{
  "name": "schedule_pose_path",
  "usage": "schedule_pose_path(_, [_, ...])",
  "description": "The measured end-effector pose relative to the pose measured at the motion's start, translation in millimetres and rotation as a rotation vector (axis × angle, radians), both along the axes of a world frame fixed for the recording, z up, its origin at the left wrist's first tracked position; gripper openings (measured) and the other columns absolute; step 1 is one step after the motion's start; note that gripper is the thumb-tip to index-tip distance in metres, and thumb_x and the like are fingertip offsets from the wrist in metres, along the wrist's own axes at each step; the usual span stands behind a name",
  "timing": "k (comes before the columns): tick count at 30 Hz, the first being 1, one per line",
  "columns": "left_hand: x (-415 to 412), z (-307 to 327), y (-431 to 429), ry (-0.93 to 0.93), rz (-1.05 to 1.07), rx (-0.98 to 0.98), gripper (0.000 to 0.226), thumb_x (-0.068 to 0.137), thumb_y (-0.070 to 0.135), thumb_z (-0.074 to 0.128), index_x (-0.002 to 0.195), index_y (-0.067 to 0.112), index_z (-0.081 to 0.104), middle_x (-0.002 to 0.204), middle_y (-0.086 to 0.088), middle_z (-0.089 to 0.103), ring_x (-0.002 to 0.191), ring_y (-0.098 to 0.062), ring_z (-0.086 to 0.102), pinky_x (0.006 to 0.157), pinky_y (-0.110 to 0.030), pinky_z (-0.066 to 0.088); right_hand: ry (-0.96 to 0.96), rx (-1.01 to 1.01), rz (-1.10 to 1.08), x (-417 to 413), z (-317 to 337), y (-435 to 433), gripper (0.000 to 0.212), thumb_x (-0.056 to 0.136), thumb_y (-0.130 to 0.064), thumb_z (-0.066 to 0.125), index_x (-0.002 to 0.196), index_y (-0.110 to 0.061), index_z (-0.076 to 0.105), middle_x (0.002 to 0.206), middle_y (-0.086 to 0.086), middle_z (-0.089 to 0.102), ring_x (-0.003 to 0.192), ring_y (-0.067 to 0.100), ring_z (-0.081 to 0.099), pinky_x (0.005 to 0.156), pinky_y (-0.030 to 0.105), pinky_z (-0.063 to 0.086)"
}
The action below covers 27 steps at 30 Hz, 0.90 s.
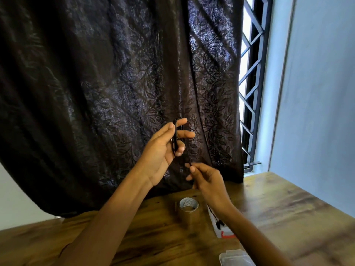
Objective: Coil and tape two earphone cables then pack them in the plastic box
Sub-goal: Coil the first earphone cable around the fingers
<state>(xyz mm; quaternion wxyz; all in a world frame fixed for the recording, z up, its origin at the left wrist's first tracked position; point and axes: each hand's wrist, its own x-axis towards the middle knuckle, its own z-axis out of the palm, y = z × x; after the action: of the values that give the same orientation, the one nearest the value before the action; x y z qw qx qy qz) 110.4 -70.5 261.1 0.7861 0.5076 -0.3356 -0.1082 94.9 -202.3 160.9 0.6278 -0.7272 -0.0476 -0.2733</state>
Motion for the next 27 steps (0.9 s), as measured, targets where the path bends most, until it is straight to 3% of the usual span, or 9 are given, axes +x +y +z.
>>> schedule_pose_path(5, [3.1,-0.6,1.3,-0.02,0.079,-0.04,0.031,0.1,0.019,0.028,0.117,0.018,0.054,0.097,-0.001,0.072,0.052,-0.005,0.054,0.055,-0.015,0.045,0.139,-0.109,0.009,-1.9,-23.2,-6.0,0.024,0.095,-0.013,0.046,0.113,-0.011,0.063,0.057,-0.006,0.059,0.054,0.007,0.049,0.051,0.02,0.04])
schedule_pose_path(7, [5.1,-4.0,1.6,-0.036,0.13,-0.028,0.031,0.1,0.019,0.028,0.12,0.019,0.053,0.1,0.001,0.071,0.055,-0.005,0.057,0.059,-0.016,0.049,0.113,-0.349,-0.07,-7.8,-21.6,-8.9,0.023,0.096,-0.016,0.046,0.111,-0.016,0.063,0.061,-0.008,0.057,0.055,0.002,0.051,0.053,0.017,0.041])
schedule_pose_path(10, [10.6,-12.4,0.6,-0.077,0.235,0.01,0.033,0.101,0.017,0.027,0.128,0.018,0.046,0.101,0.003,0.069,0.057,-0.006,0.06,0.063,-0.017,0.05,-0.091,-0.83,-0.302,-19.2,-12.2,-9.9,0.021,0.095,-0.022,0.048,0.109,-0.021,0.064,0.08,-0.005,0.068,0.07,0.011,0.063,0.058,0.028,0.051])
schedule_pose_path(14, [16.1,-21.4,0.3,-0.103,0.316,0.081,0.035,0.101,0.018,0.026,0.132,0.018,0.043,0.101,0.004,0.068,0.059,-0.005,0.063,0.064,-0.016,0.052,-0.267,-1.095,-0.395,-29.9,15.0,-5.1,0.021,0.092,-0.035,0.041,0.092,-0.019,0.055,0.069,-0.002,0.061,0.052,0.017,0.058,0.039,0.028,0.042])
schedule_pose_path(16, [14.8,-24.5,-0.4,-0.115,0.325,0.126,0.035,0.101,0.019,0.027,0.131,0.019,0.044,0.101,0.003,0.069,0.061,-0.005,0.064,0.065,-0.016,0.053,-0.372,-1.104,-0.415,-34.6,30.9,-4.2,0.025,0.087,-0.038,0.04,0.084,-0.02,0.056,0.064,-0.003,0.056,0.046,0.016,0.053,0.034,0.026,0.04])
schedule_pose_path(19, [9.4,-26.9,-3.2,-0.131,0.298,0.193,0.033,0.1,0.021,0.028,0.127,0.022,0.047,0.096,0.003,0.07,0.064,-0.007,0.064,0.066,-0.017,0.054,-0.502,-1.048,-0.352,-39.6,55.1,-2.6,0.02,0.083,-0.032,0.048,0.081,-0.019,0.064,0.065,-0.004,0.06,0.055,0.013,0.055,0.042,0.023,0.044])
schedule_pose_path(22, [1.7,-27.5,-5.6,-0.141,0.239,0.258,0.028,0.1,0.018,0.03,0.116,0.021,0.053,0.065,0.006,0.068,0.052,-0.008,0.06,0.058,-0.018,0.051,-0.523,-0.949,-0.21,-37.8,77.6,-7.4,0.015,0.083,-0.024,0.058,0.083,-0.015,0.069,0.076,-0.001,0.069,0.07,0.016,0.062,0.061,0.034,0.054])
schedule_pose_path(24, [-4.3,-27.0,-7.5,-0.173,0.158,0.284,0.027,0.1,0.014,0.029,0.105,0.014,0.055,0.053,0.002,0.063,0.037,-0.007,0.046,0.044,-0.018,0.041,-0.52,-0.89,-0.161,-32.8,88.5,-13.9,0.012,0.082,-0.018,0.062,0.087,-0.012,0.071,0.08,0.003,0.071,0.076,0.017,0.065,0.069,0.037,0.054])
schedule_pose_path(27, [-11.8,-24.5,-10.5,-0.206,0.097,0.305,0.029,0.1,0.012,0.028,0.096,0.019,0.056,0.052,-0.004,0.057,0.033,-0.006,0.029,0.04,-0.017,0.026,-0.527,-0.802,-0.134,-26.5,98.3,-21.2,0.01,0.08,-0.014,0.068,0.088,-0.009,0.07,0.081,0.004,0.072,0.076,0.009,0.064,0.07,0.025,0.052])
